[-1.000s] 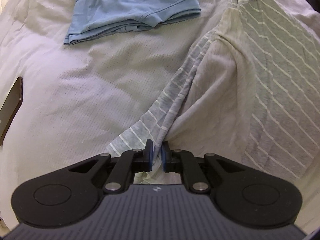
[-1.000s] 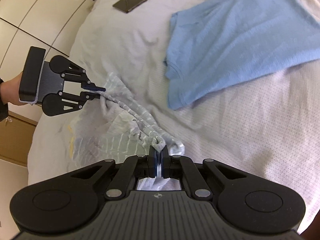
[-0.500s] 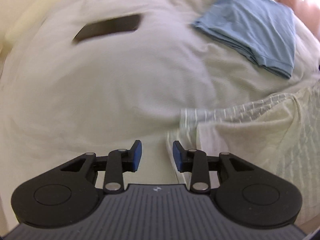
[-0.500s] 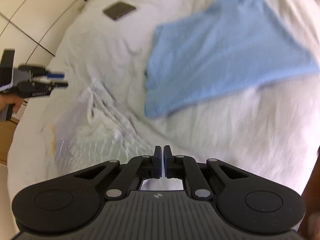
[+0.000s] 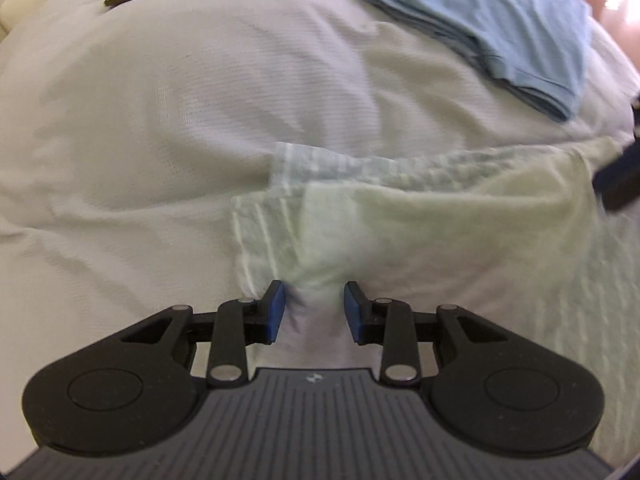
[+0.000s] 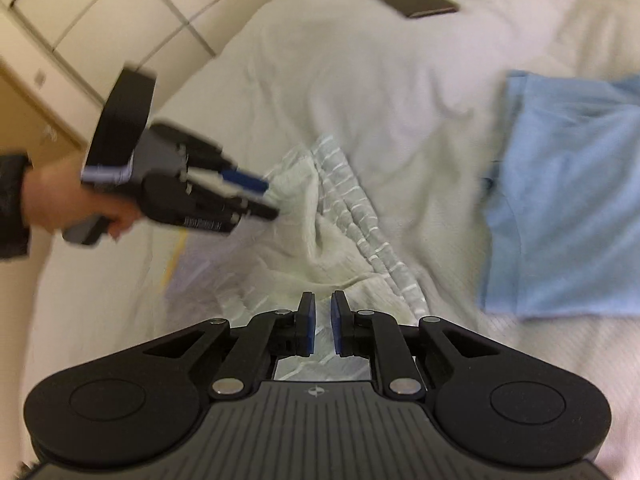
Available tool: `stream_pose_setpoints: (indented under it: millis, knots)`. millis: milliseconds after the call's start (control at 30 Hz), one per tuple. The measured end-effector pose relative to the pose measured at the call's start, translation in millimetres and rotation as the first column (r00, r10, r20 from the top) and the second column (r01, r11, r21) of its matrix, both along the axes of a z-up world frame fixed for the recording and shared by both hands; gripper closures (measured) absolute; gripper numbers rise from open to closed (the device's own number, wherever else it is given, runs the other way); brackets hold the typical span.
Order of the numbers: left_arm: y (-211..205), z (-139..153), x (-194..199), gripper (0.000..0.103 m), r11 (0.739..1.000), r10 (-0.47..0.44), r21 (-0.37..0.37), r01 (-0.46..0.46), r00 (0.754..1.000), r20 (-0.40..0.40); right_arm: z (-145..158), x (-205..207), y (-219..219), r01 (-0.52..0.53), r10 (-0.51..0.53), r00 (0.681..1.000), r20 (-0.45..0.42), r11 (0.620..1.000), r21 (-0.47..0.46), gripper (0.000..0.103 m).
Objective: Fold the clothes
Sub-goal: 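Open both grippers and withdraw them from the shirt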
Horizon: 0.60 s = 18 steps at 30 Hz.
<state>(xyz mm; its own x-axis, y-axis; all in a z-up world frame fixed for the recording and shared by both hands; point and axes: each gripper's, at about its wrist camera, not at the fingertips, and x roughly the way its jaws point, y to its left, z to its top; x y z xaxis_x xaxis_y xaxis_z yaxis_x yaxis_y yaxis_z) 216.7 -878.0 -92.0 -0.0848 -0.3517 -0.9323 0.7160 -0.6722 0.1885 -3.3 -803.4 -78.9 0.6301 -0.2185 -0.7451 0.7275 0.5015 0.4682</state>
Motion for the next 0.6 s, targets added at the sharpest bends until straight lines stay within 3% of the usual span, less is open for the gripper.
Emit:
stream_pose_setpoints:
  millis: [67, 200, 367, 500, 600]
  knots:
    - [-7, -2, 3, 0.074, 0.999, 0.032, -0.011, -0.032, 0.999, 0.008, -11, -2, -3, 0.026, -0.025, 0.999, -0.043, 0.999, 0.029, 0.096]
    - [-9, 4, 12, 0.074, 0.996, 0.077, -0.045, -0.077, 0.997, 0.009, -14, -33, 4, 0.102, -0.095, 0.992, -0.087, 0.992, 0.076, 0.095]
    - [18, 29, 20, 0.074, 0.991, 0.098, -0.092, -0.097, 0.995, 0.000, 8, -93, 29, 0.173, -0.165, 0.981, -0.103, 0.982, 0.078, 0.083]
    - [57, 43, 3, 0.074, 0.992, 0.108, -0.058, -0.113, 0.991, -0.075, 11, -127, 41, 0.269, -0.259, 0.962, -0.089, 0.953, 0.140, 0.070]
    - [94, 42, -21, 0.074, 0.998, 0.062, -0.003, -0.063, 0.991, -0.117, 6, -134, 39, 0.298, -0.297, 0.954, -0.034, 0.932, 0.209, 0.069]
